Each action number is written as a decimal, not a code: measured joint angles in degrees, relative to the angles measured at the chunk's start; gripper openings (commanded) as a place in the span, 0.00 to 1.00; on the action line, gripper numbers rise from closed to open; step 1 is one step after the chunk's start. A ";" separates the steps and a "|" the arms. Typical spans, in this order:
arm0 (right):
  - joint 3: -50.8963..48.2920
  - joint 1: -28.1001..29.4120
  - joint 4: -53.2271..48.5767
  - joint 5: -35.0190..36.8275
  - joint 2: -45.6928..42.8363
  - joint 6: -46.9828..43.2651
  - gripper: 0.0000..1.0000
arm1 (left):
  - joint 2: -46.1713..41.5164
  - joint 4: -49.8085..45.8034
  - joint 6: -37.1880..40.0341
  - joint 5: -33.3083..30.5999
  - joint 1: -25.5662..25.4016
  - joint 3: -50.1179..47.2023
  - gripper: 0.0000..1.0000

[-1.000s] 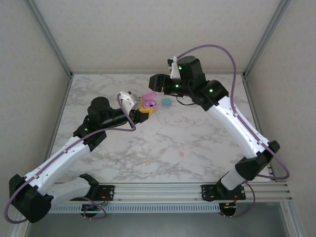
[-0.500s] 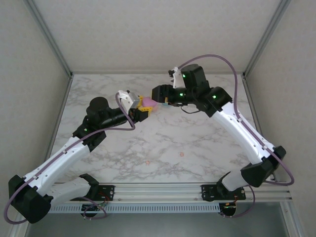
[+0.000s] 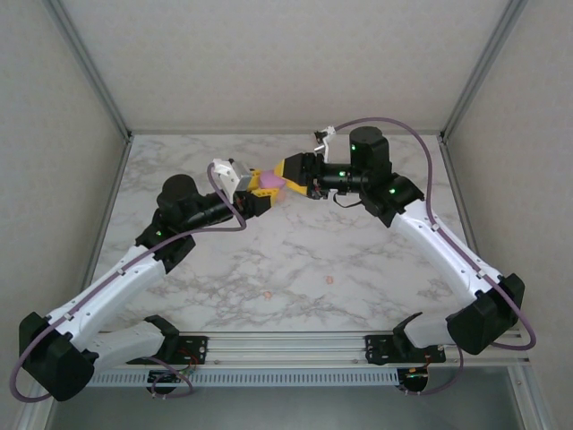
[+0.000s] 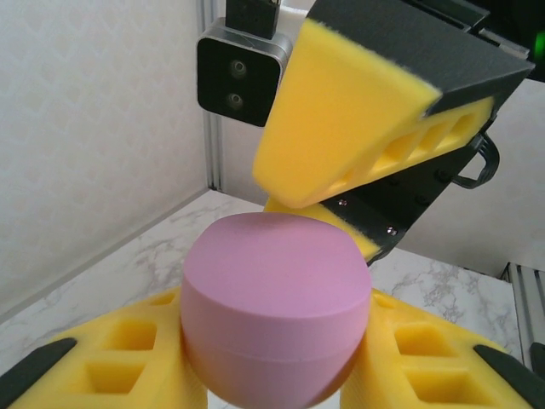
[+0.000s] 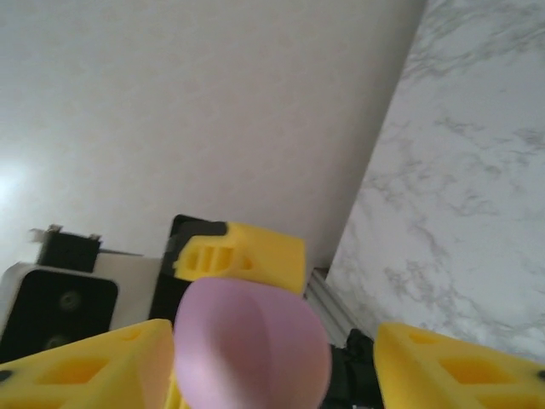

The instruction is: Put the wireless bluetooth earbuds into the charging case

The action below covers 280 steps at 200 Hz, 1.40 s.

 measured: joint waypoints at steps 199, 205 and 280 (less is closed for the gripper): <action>-3.54 -0.37 10.62 -5.35 2.45 6.49 0.13 | 0.42 -1.97 0.57 -1.53 0.02 0.68 0.33; -4.04 -0.37 11.23 -5.03 2.38 6.75 0.12 | 0.46 -2.23 0.63 -1.75 0.02 0.68 0.34; -6.88 -0.35 14.53 -2.49 2.16 9.27 0.08 | 1.16 -4.57 1.92 -2.78 0.02 0.70 0.43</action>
